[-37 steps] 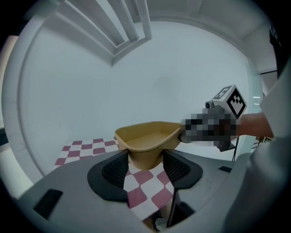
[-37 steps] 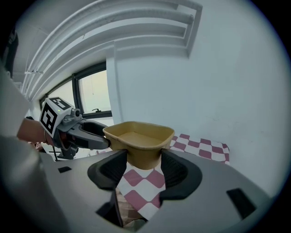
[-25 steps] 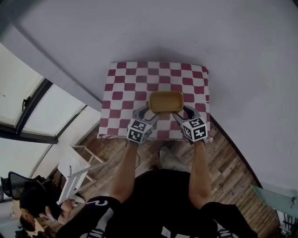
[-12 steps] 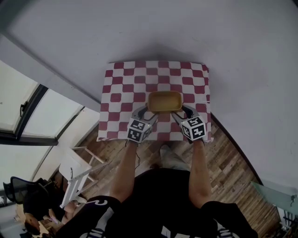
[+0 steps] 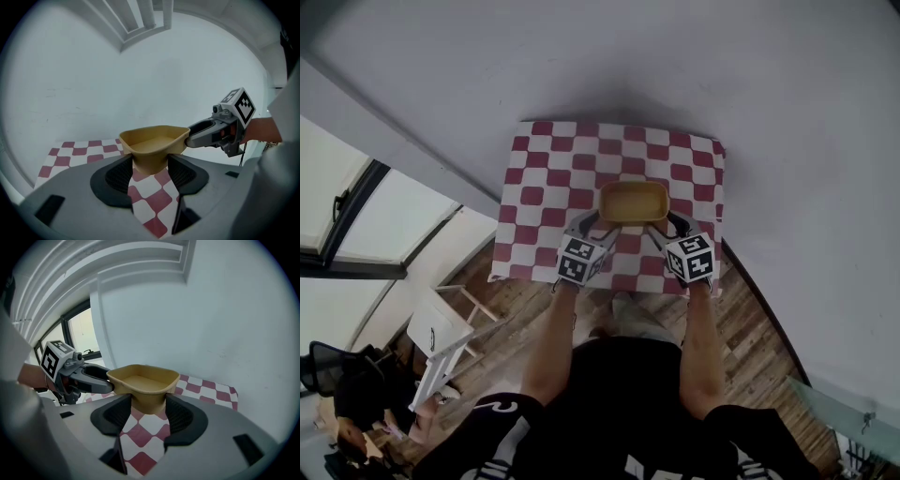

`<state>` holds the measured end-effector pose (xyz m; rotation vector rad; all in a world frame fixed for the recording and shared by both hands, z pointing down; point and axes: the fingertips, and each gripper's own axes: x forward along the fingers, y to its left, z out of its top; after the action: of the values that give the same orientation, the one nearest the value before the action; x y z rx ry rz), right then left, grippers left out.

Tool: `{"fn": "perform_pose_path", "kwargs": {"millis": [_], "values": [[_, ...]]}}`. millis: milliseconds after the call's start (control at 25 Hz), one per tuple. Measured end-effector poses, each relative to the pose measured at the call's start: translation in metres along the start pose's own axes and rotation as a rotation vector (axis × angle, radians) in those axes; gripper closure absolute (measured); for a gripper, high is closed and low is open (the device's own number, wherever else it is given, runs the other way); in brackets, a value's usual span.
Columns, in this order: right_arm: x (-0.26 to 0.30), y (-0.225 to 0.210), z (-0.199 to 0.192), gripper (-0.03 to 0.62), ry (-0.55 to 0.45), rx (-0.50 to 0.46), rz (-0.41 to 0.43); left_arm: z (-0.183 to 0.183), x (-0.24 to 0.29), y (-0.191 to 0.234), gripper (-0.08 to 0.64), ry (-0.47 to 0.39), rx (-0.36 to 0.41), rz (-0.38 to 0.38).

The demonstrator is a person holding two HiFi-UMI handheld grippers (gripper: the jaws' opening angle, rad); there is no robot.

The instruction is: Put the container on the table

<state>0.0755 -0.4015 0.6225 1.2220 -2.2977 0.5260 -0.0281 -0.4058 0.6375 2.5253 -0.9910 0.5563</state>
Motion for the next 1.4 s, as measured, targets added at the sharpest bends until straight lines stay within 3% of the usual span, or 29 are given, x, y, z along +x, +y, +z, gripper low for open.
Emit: {"fn": "perform_pose_path", "kwargs": {"millis": [560, 1400], "values": [[0.037, -0.030, 0.004, 0.348, 0.019, 0.017, 0.089, 0.007, 0.029, 0.023, 0.316, 0.025, -0.017, 0.072], [0.074, -0.080, -0.036, 0.350, 0.086, 0.096, 0.174, -0.023, 0.090, 0.026, 0.322, 0.142, -0.096, 0.122]]}}
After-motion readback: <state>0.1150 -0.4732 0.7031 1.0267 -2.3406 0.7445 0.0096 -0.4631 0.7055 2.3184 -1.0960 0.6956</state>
